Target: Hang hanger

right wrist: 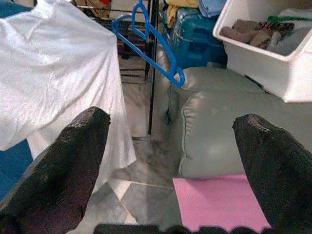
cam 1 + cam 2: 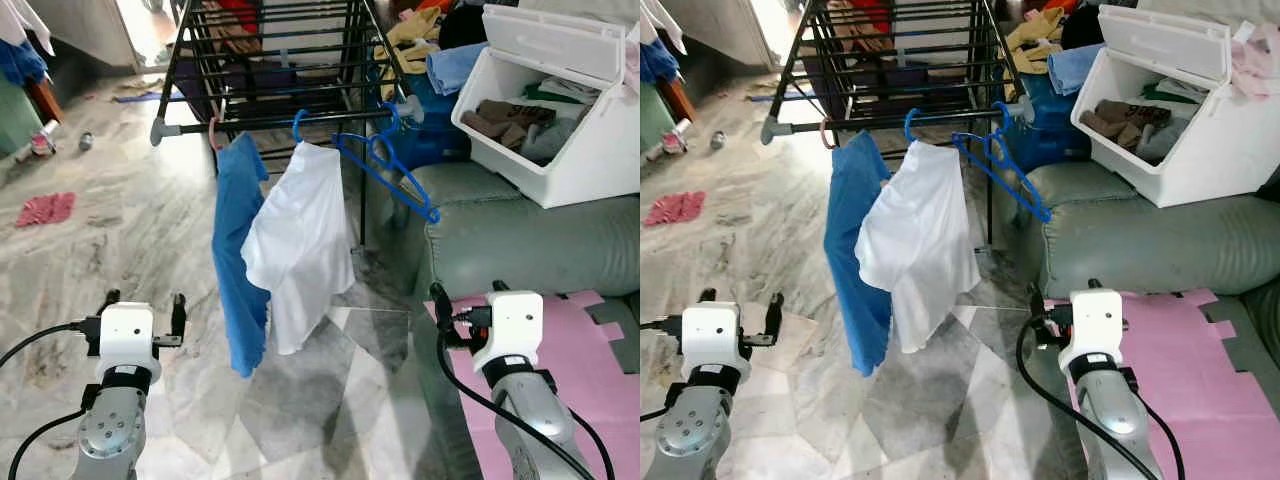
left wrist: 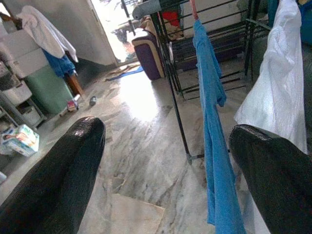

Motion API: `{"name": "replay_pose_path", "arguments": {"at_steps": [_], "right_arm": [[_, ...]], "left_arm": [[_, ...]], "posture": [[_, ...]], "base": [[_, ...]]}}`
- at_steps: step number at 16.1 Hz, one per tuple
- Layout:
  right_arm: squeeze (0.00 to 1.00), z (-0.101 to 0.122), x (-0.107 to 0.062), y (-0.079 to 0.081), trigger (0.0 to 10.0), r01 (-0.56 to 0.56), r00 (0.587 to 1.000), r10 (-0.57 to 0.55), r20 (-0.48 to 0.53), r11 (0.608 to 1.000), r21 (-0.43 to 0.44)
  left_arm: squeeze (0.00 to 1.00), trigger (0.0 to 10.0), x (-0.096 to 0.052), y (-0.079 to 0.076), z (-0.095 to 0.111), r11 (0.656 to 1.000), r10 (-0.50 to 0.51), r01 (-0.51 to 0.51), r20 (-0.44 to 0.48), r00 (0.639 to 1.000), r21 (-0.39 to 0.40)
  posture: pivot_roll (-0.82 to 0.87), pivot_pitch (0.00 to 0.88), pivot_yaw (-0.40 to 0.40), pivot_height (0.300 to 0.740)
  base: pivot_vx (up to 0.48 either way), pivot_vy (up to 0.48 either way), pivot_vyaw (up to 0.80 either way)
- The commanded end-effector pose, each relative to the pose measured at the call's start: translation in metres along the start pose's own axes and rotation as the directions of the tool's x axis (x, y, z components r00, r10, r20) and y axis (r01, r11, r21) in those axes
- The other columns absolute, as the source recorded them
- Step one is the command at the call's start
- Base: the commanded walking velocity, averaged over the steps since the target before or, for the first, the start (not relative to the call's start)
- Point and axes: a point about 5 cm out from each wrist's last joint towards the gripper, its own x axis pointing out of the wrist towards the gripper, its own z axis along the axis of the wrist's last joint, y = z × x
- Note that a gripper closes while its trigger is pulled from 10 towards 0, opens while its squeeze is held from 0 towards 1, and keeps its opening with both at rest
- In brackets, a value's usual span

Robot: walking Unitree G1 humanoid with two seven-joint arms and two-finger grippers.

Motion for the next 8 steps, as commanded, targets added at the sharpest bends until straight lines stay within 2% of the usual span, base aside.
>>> {"name": "replay_pose_path", "arguments": {"at_steps": [1,2,4,8], "right_arm": [[0.0,0.004,0.0,0.001,10.0,-0.003,1.0,0.003,0.011,1.0,0.006],[0.0,0.005,0.001,0.003,10.0,-0.017,1.0,0.017,0.014,1.0,0.005],[0.0,0.008,0.003,0.006,10.0,-0.031,0.999,0.031,0.022,1.0,0.002],[0.0,0.009,-0.001,0.003,10.0,-0.02,1.0,0.02,0.019,1.0,-0.005]], "left_arm": [[0.0,10.0,0.0,0.005,0.003,1.0,0.022,-0.022,0.013,1.0,0.014],[0.0,10.0,0.0,0.001,0.003,1.0,-0.007,0.007,0.012,1.0,-0.024],[0.0,10.0,0.002,-0.004,0.004,0.99,0.012,-0.009,0.023,1.0,-0.14],[0.0,10.0,0.003,-0.009,0.011,0.982,-0.049,0.057,0.048,0.998,-0.181]], "posture": [[-0.01,0.059,0.038,0.74],[-0.01,0.06,0.036,0.74],[-0.02,0.065,0.035,0.74],[-0.03,0.077,0.037,0.74]], "base": [[0.0,0.0,0.0],[0.0,0.0,0.0],[0.0,0.0,0.0],[0.0,0.0,0.0]]}}
